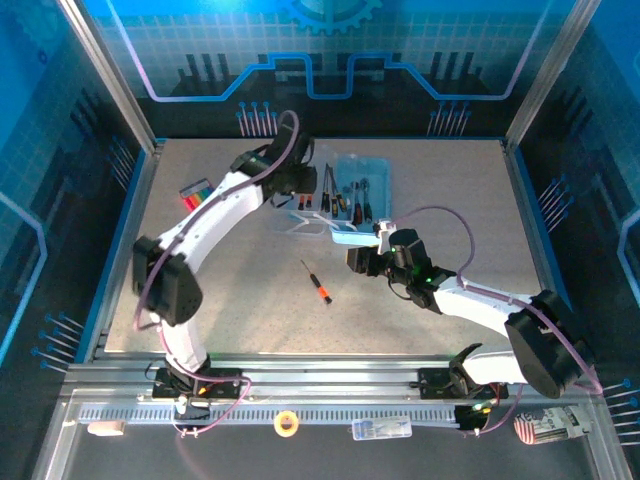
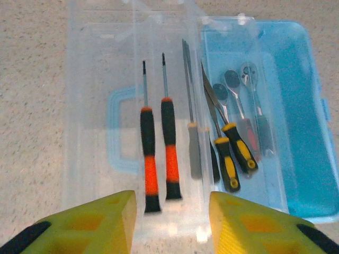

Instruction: Pack the tool kit

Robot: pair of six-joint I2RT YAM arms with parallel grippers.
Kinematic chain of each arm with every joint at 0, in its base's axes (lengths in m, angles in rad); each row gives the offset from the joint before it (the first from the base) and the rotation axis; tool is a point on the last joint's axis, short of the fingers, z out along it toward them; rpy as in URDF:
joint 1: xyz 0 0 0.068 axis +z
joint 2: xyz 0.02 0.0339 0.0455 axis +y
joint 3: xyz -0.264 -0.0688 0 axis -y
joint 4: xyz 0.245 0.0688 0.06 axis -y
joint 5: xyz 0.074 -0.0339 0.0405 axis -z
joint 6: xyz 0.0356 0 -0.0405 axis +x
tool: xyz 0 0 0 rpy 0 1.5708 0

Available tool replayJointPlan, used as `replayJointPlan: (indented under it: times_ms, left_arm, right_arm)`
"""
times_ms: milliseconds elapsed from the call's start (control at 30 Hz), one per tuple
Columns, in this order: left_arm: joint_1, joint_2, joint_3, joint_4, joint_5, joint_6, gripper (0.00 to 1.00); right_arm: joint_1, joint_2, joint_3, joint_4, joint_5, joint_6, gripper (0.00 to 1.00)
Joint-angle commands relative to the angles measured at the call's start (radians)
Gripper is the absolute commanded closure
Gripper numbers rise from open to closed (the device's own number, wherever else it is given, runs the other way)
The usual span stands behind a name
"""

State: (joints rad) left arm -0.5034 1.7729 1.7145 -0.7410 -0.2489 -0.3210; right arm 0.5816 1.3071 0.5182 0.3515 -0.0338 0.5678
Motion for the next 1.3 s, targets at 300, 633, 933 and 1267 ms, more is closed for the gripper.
replayJointPlan:
  times_ms: [300, 633, 933, 1267]
  left_arm:
    - [-0.145, -0.333, -0.589, 0.073, -0.008, -0.305, 0.47]
    - [-0.319, -0.203, -0.711, 0.161, 0.103, -0.546, 0.39]
    - [-0.333, -0.089, -0.674, 0.192, 0.106, -0.639, 0.39]
    - [-0.334, -0.013, -0.633, 0.202, 0.095, -0.615, 0.47]
  right_arm:
    - [-0.008, 0.061, 0.032, 0.122, -0.227, -0.002, 0.30]
    - [-0.116, 0.089, -0.038, 0.210, -0.207, 0.134, 0.30]
    - [-0.131, 0.041, -0.051, 0.156, -0.138, 0.131, 0.31]
    - [-0.136, 0.067, -0.039, 0.147, -0.158, 0.148, 0.32]
